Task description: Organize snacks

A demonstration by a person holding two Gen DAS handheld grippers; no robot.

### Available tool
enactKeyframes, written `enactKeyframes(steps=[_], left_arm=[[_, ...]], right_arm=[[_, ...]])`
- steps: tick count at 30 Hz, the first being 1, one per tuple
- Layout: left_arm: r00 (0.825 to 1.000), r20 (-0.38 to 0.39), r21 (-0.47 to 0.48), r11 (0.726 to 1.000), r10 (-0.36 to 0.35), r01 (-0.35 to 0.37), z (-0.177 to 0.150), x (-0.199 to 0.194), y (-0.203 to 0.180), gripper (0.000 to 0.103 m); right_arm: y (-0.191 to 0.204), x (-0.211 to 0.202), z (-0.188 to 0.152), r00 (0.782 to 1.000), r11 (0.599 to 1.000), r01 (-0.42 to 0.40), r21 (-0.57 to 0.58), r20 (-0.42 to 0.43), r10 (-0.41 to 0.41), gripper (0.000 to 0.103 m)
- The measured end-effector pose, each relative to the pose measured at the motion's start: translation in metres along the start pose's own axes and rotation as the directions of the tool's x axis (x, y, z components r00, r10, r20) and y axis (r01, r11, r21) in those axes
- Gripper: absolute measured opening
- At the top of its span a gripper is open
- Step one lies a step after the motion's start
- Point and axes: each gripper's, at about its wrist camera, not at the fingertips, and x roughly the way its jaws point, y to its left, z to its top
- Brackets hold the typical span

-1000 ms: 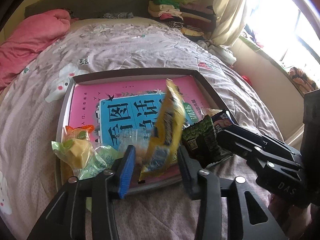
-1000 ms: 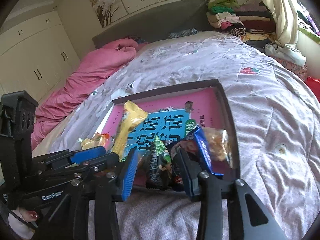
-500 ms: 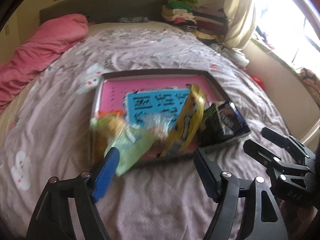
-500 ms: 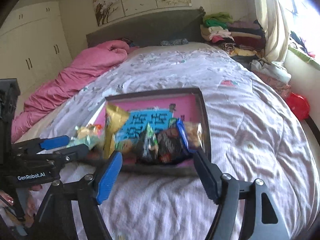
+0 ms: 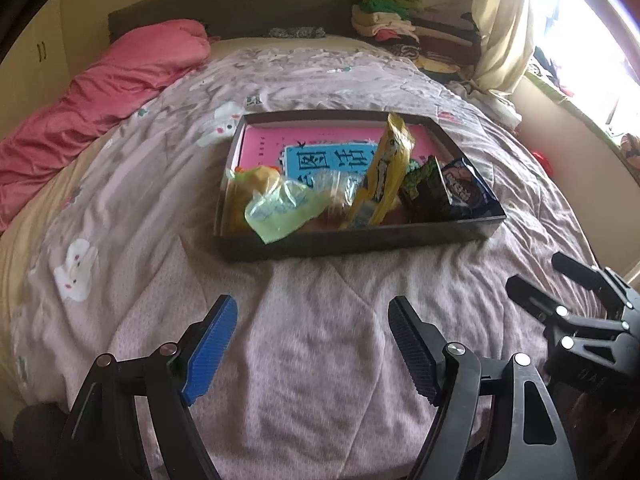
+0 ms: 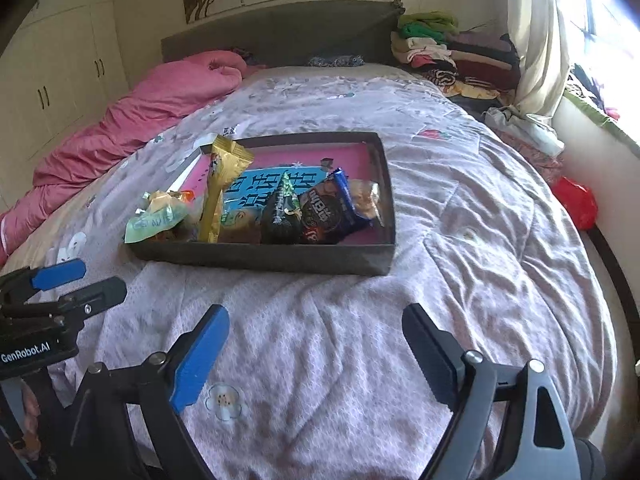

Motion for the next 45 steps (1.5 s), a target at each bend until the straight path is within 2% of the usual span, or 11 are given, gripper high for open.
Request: enactKeyframes(steps=[45], left_arm=[[1.0, -0.013, 0.003, 1.0, 0.014, -0.014, -0.0034, 0.0001, -0.0024, 0.079]], right_arm=[[-0.0024, -0.0017, -0.0012, 1.0, 1.0, -0.001, 0.017, 0.0, 0.001, 0.093]])
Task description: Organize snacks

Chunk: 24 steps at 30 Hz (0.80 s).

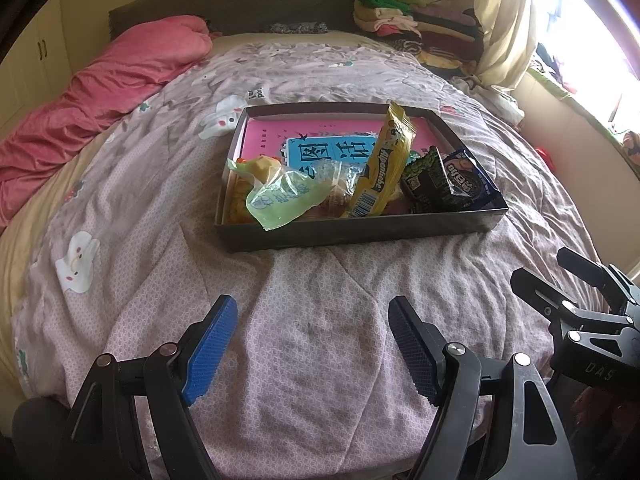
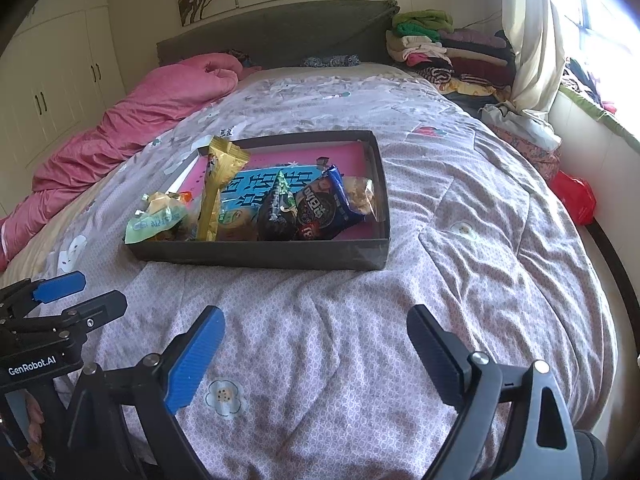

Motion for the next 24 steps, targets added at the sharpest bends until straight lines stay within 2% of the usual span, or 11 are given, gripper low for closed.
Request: enactKeyframes(steps=[24], left_arm=[[1.0, -0.002, -0.005, 1.0, 0.003, -0.003, 0.0002, -0.0003, 0.0017, 0.079]], right_arm=[[-0.0015, 0.0013, -0.0002, 1.0, 1.0, 0.002, 0.002, -0.003, -0.002, 0.094]])
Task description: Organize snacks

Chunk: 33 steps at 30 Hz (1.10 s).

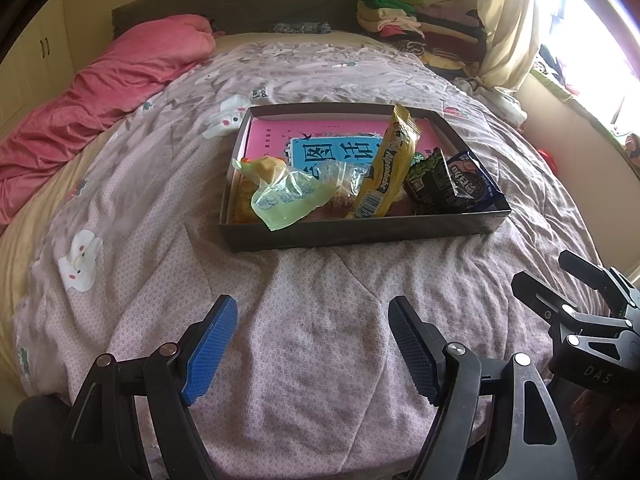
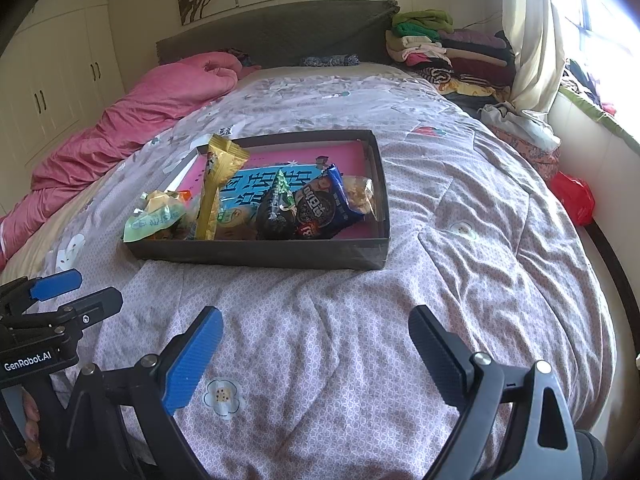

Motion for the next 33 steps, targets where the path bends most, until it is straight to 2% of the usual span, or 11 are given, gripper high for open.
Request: enactKeyframes(steps=[27, 33], left_arm=[[0.999, -0.01, -0.004, 0.999, 0.036, -0.036, 0.0001, 0.0004, 0.0029, 0.079], [0.997, -0.013, -0.031, 0.997, 0.071, -0.071, 0.0033, 0.0051, 0.0088, 0.079]], right_arm=[[0.0009, 0.0026, -0.0002, 1.0, 1.0, -0.003, -0.004, -0.007, 0.003, 0.095], [-0.0005, 0.0027, -0.0006, 1.0, 1.0, 0.001, 0.001, -0.003, -0.001, 0.096]])
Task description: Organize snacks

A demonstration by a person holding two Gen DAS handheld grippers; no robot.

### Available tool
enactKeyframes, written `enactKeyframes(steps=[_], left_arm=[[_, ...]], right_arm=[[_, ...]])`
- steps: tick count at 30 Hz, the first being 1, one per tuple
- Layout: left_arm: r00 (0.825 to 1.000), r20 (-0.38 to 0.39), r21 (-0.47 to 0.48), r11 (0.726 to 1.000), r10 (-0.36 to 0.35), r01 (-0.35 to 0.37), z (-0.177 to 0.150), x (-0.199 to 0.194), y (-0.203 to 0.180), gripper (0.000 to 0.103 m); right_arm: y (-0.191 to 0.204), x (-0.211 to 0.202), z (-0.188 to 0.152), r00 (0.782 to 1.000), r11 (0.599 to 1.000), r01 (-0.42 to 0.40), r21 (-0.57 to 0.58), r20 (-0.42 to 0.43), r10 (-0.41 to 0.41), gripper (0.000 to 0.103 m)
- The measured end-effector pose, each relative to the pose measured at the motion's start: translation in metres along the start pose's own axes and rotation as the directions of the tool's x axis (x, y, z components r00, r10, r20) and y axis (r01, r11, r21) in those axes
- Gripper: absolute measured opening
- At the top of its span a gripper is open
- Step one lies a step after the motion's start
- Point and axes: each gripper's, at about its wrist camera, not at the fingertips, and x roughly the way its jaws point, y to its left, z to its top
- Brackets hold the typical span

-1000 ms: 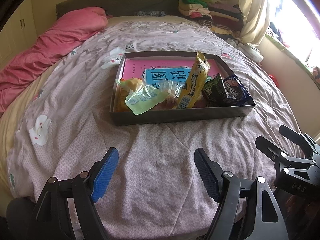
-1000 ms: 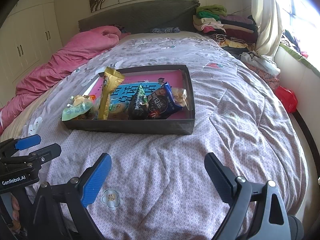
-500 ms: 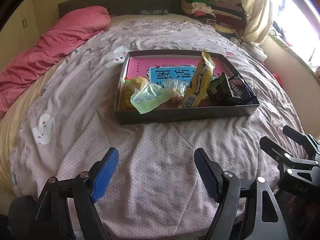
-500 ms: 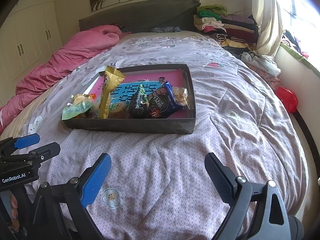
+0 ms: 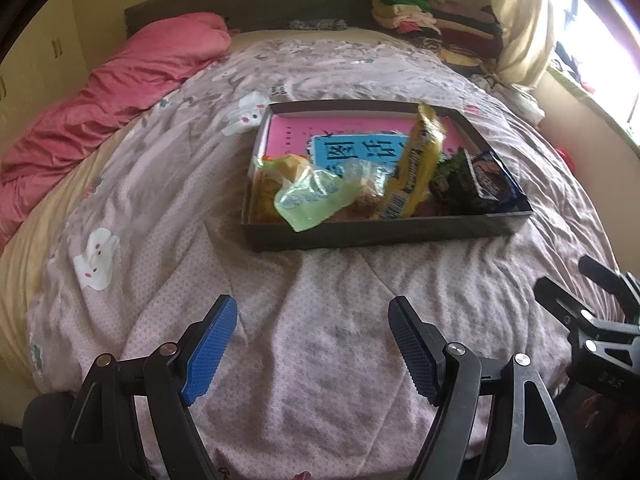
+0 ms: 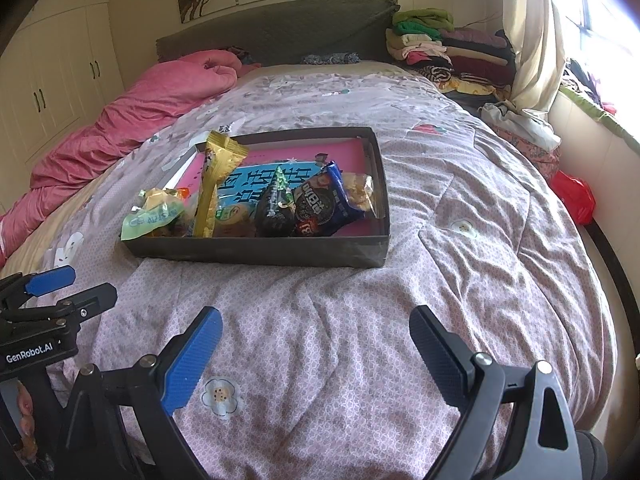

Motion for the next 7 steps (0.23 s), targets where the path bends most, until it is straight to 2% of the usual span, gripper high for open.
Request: enactKeyframes(steps=[3, 7], left_arm=[[1.0, 0.002, -0.047, 0.999, 0.002, -0.002, 0.006, 0.01, 0.013, 0.079], [0.998, 0.06, -0.122, 0.992, 0.027, -0.019, 0.021, 0.018, 0.043, 0.08]], right_arm=[[-0.006, 0.003, 0.001, 1.0, 1.0, 0.007, 0.015, 0.009, -0.007, 0.102], [-0.024, 0.015, 0.004, 1.0, 0.997, 0.03, 0.064, -0.006, -0.03, 0.102]])
